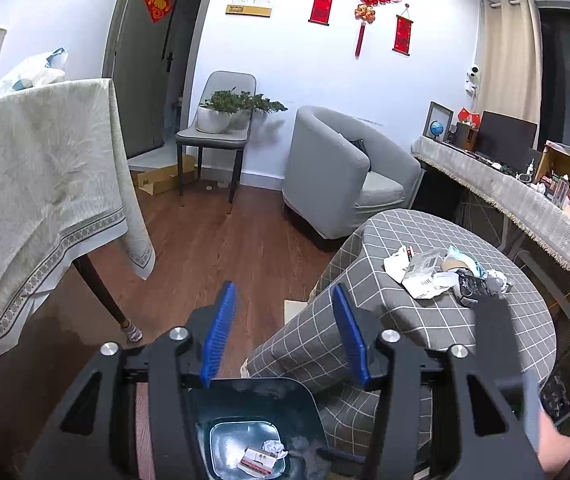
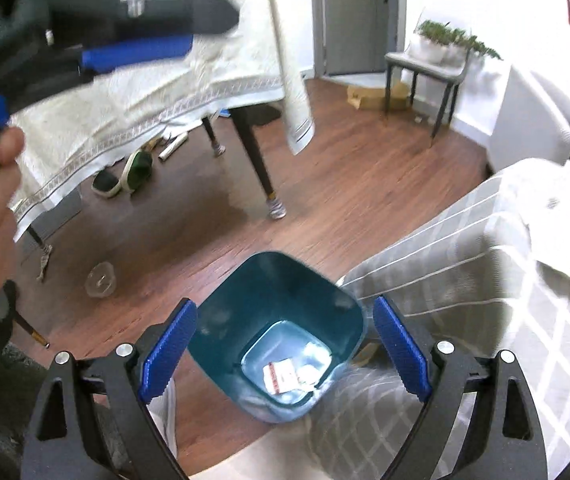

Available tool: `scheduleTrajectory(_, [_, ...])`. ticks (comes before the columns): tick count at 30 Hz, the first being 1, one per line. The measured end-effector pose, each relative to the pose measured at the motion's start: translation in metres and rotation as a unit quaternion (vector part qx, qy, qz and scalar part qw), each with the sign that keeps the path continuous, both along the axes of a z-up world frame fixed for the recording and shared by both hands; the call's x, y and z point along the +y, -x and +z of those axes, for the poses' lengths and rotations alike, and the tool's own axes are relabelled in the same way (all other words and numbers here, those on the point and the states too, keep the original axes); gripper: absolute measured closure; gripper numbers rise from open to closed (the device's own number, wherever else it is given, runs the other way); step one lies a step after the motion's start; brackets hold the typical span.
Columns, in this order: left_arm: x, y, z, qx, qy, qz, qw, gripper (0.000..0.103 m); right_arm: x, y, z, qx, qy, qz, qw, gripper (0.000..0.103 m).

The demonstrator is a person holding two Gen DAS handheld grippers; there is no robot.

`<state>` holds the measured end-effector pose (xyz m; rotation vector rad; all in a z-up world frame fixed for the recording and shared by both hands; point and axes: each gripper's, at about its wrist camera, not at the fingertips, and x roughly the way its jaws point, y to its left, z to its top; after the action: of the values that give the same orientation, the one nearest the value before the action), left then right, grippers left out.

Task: Collect trash
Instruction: 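Move both tools back over the table toward the remaining trash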

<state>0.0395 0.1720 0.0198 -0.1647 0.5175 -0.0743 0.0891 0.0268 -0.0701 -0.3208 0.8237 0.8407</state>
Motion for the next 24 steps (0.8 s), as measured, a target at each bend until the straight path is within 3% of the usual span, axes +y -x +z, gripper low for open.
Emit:
scheduleTrajectory(14, [-0.041, -0.018, -0.008, 0.005, -0.004, -0.010, 0.9999, 0.021, -0.081, -0.017, 0.027, -0.045, -0.015, -0.081, 0.996, 0.012])
scheduleTrajectory(24, [-0.074, -0.031, -0.015, 0.011, -0.001, -0.033, 0.9994, 0.017, -0.141, -0.035, 0.043, -0.072, -0.023, -0.149, 0.986, 0.012])
